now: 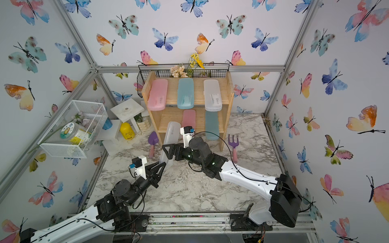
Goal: Remove the pencil cases from the shelf
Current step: Pick up the pencil case from the shelf, then place the pencil case at the center of the board.
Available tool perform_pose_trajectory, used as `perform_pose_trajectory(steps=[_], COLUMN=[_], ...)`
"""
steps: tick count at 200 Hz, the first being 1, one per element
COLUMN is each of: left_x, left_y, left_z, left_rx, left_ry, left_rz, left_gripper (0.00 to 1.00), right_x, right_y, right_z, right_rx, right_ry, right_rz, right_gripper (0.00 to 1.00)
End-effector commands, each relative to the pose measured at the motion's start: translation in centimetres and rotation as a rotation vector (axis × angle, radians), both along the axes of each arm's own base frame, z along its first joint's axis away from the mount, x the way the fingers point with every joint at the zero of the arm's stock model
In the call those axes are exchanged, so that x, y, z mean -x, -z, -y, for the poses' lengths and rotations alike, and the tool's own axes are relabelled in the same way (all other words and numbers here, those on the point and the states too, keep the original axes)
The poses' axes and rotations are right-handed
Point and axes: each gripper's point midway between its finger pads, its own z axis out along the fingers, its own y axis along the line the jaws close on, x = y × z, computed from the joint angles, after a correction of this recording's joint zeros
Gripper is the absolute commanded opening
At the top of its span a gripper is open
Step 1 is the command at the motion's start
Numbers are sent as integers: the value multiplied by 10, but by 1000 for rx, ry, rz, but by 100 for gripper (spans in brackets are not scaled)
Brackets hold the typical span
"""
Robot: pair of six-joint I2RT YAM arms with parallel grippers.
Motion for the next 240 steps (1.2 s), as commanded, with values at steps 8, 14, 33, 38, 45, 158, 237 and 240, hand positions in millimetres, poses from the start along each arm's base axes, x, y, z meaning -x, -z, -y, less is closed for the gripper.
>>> perform_pose_trajectory(steps=[8, 14, 33, 38, 45, 158, 237, 240], left_x=[1, 0, 0, 0, 0, -14, -19, -19], left_y=[-17, -17, -17, -16, -16, -15, -7, -6], left_z=[-3, -3, -3, -3, -3, -29, -39, -39], left_rx=[54, 52, 54, 50, 48, 6, -10, -9], left_ry=[-11, -13, -13, -13, -13, -183, -246, -245], left_rz=[39, 39, 39, 38, 38, -11, -26, -27], left_gripper=[0, 0, 0, 0, 0, 94, 99, 99], right_x=[-3, -3, -5, -6, -7, 19, 21, 19], right_y=[-16, -15, -11, -10, -8, 56, 192, 194], right_z=[-10, -11, -13, -13, -12, 135, 233, 236], right_rx=[-42, -40, -25, -18, -11, 626, 1030, 1031], right_ry=[-3, -4, 0, 4, 9, 226, 213, 218], right_rz=[18, 15, 0, -3, -8, -28, -419, -429], right_gripper=[93, 92, 86, 84, 81, 70, 75, 74])
